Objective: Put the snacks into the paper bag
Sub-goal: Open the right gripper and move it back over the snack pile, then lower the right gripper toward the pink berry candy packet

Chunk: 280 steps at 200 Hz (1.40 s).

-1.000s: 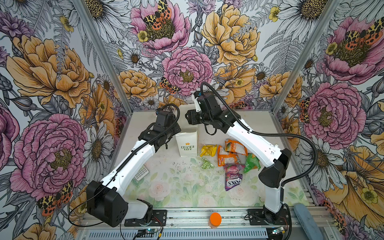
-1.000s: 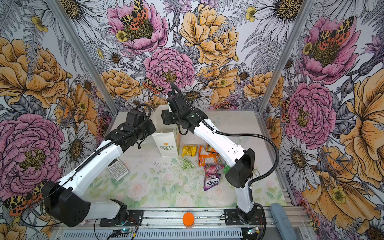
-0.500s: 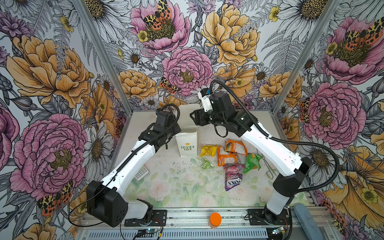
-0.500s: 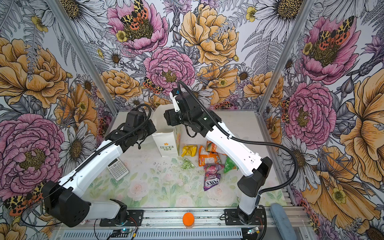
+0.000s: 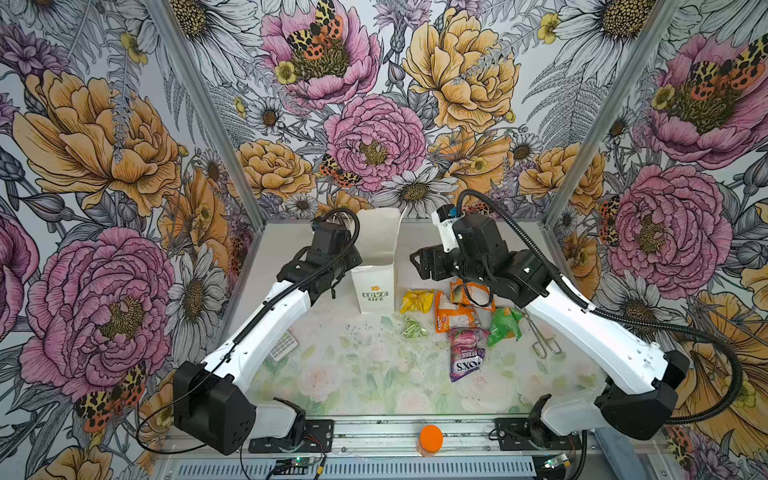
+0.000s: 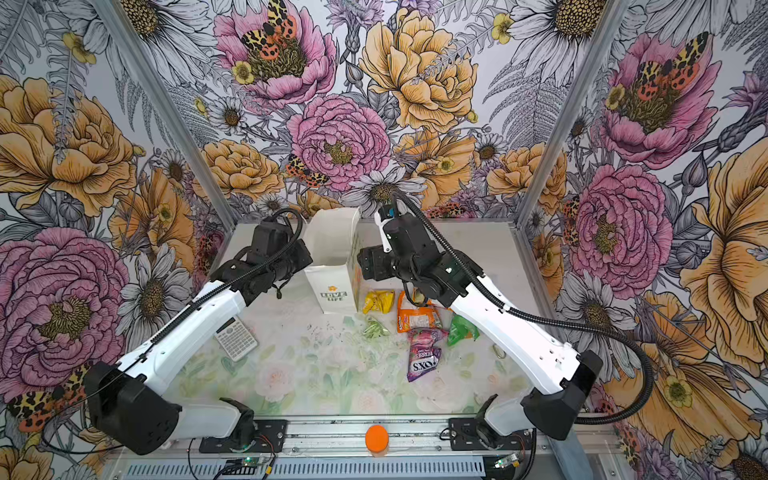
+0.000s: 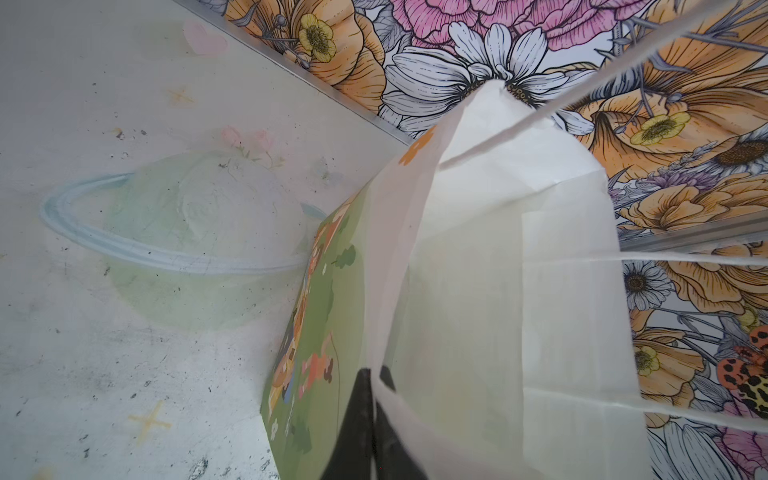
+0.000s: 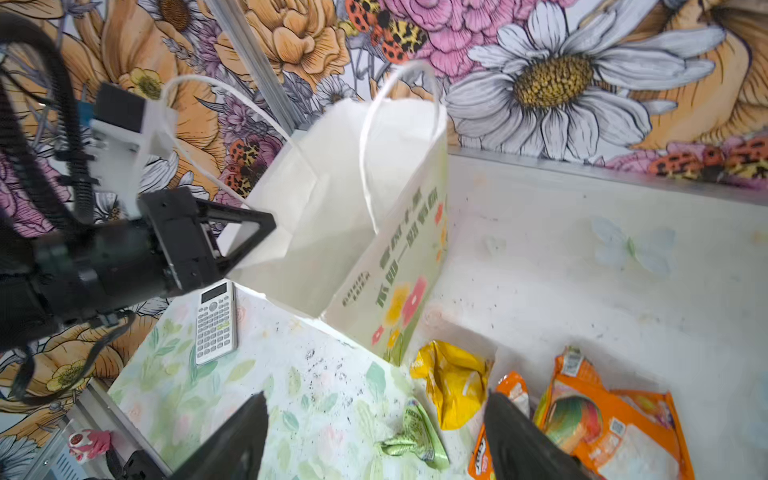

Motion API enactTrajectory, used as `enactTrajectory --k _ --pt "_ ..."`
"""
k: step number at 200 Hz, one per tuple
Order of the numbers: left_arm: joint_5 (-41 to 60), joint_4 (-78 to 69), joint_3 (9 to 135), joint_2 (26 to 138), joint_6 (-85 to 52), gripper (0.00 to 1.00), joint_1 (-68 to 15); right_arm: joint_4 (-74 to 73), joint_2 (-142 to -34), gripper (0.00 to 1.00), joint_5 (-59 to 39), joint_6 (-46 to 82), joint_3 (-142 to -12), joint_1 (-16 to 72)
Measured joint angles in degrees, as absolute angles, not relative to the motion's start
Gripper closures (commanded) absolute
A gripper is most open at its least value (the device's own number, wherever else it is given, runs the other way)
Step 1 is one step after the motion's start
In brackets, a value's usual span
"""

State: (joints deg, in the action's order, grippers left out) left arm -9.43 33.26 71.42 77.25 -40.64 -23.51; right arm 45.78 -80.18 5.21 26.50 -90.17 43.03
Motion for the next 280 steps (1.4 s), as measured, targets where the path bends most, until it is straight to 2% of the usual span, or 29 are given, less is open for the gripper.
enactTrajectory --k 45,82,155,280 --pt "-9.43 32.27 70.35 76.60 -40.64 1.00 -23.51 46.70 -74.85 0.11 6.50 32.36 -76.01 41.54" --pt "-9.21 31.59 69.93 76.47 -40.64 1.00 -23.44 47.99 -73.38 0.07 7.11 36.23 -69.97 41.54" --pt "-7.01 32.53 71.68 77.95 -40.66 1.00 -22.22 50.09 -72.64 0.01 7.31 39.92 -67.88 41.56" --pt "-5.45 31.94 73.08 80.12 -41.01 1.00 -22.76 51.46 -73.82 0.00 7.77 40.27 -68.90 43.72"
